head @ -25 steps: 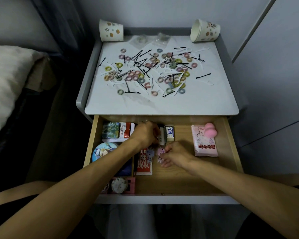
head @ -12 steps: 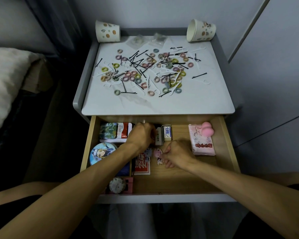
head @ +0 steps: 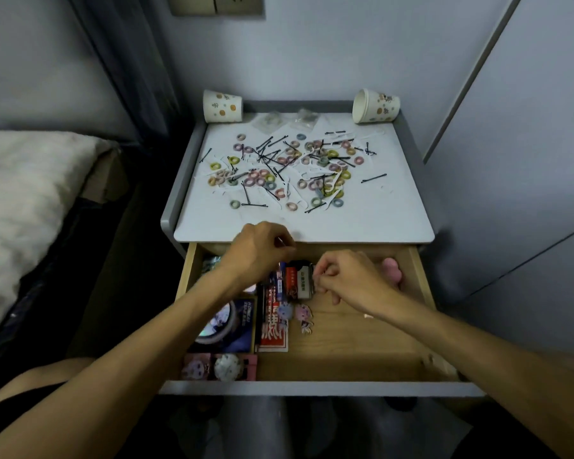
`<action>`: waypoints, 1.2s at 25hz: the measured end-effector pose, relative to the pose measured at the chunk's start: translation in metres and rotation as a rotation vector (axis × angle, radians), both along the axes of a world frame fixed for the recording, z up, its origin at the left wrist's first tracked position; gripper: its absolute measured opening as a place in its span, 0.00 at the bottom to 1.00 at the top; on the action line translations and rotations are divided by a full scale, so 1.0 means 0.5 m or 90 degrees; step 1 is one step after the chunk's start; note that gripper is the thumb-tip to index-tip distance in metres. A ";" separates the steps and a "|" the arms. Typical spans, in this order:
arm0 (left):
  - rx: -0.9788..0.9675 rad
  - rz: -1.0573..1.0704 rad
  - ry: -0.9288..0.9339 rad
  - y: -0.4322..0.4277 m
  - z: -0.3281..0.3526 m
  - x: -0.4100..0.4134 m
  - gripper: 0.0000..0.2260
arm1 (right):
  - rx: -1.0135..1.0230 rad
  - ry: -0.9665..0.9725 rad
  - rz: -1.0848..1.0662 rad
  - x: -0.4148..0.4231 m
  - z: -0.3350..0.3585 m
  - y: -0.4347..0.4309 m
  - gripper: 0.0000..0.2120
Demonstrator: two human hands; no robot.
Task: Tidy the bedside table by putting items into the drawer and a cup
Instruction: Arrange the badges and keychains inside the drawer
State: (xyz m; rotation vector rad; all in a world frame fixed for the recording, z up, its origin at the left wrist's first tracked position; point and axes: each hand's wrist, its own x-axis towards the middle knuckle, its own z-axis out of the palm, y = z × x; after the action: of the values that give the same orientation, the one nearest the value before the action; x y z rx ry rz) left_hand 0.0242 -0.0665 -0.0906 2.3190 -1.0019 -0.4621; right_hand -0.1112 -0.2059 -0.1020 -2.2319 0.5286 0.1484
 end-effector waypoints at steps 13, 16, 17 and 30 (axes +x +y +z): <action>-0.213 0.214 0.223 -0.095 0.168 0.253 0.05 | -0.229 -0.094 -0.005 0.333 0.147 -0.236 0.08; -0.145 0.221 0.143 -0.151 0.124 0.331 0.11 | -0.374 -0.063 0.048 0.471 0.127 -0.306 0.16; -0.127 0.221 0.104 -0.169 0.113 0.356 0.12 | -0.395 -0.064 0.059 0.516 0.120 -0.322 0.17; 0.110 0.159 -0.253 -0.359 -0.002 0.547 0.15 | -0.407 -0.143 0.003 0.657 0.007 -0.403 0.08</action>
State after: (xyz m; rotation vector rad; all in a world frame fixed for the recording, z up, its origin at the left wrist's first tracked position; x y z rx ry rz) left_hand 0.2976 -0.2460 -0.0918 2.7149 -0.8521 0.0170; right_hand 0.2171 -0.4071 -0.0987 -2.8186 0.4916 -0.3110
